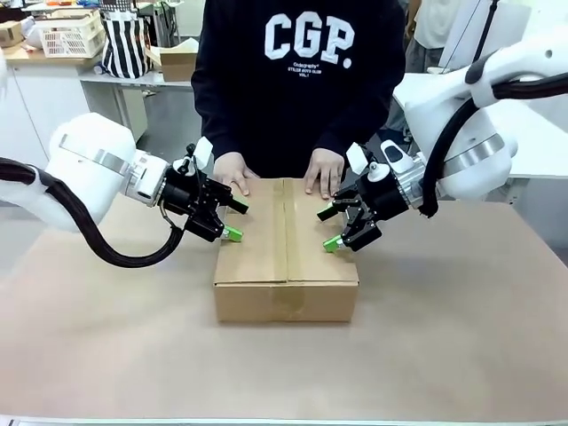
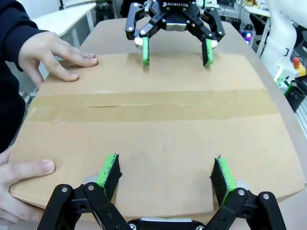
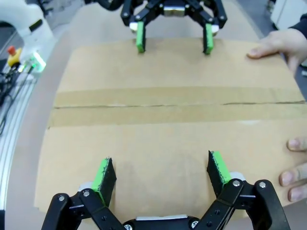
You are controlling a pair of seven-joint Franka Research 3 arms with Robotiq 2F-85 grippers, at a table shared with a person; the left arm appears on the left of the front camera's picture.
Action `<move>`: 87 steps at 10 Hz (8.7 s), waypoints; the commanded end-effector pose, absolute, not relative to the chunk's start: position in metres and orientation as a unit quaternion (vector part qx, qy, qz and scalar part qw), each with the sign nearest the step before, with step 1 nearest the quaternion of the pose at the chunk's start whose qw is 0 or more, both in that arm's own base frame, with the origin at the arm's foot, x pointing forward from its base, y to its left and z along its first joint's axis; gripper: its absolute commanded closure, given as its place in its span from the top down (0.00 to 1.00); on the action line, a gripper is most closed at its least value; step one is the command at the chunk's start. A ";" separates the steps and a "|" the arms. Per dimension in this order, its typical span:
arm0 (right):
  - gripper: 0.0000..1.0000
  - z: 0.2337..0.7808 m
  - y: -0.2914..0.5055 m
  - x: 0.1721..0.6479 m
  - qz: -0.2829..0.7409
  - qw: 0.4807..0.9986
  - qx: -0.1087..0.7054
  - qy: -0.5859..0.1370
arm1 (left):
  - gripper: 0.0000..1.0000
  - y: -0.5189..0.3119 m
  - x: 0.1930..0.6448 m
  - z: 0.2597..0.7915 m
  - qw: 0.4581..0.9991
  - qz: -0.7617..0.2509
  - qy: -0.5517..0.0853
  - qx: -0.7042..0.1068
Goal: Pack the gift set into the box.
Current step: Press and hold the closed box until the human finishes sealing it.
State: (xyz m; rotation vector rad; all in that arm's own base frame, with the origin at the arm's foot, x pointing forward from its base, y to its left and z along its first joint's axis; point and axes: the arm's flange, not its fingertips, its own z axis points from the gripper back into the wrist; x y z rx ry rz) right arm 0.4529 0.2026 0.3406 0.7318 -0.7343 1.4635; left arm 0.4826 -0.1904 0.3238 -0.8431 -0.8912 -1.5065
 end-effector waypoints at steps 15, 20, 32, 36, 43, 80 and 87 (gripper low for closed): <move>1.00 0.334 0.213 0.470 0.643 0.617 0.325 -0.317 | 1.00 -0.195 0.480 0.322 0.565 -0.640 -0.377 -0.358; 1.00 0.334 0.213 0.470 0.643 0.617 0.325 -0.317 | 1.00 -0.195 0.480 0.322 0.565 -0.640 -0.377 -0.358; 1.00 0.334 0.213 0.470 0.643 0.617 0.325 -0.317 | 1.00 -0.195 0.480 0.322 0.565 -0.640 -0.377 -0.358; 1.00 0.334 0.213 0.470 0.643 0.617 0.325 -0.317 | 1.00 -0.195 0.480 0.322 0.565 -0.640 -0.377 -0.358; 1.00 0.334 0.213 0.470 0.643 0.617 0.325 -0.317 | 1.00 -0.195 0.480 0.322 0.565 -0.640 -0.377 -0.358; 1.00 0.334 0.213 0.470 0.643 0.617 0.325 -0.317 | 1.00 -0.195 0.480 0.322 0.565 -0.640 -0.377 -0.358; 1.00 0.334 0.213 0.470 0.643 0.617 0.325 -0.317 | 1.00 -0.195 0.480 0.322 0.565 -0.640 -0.377 -0.358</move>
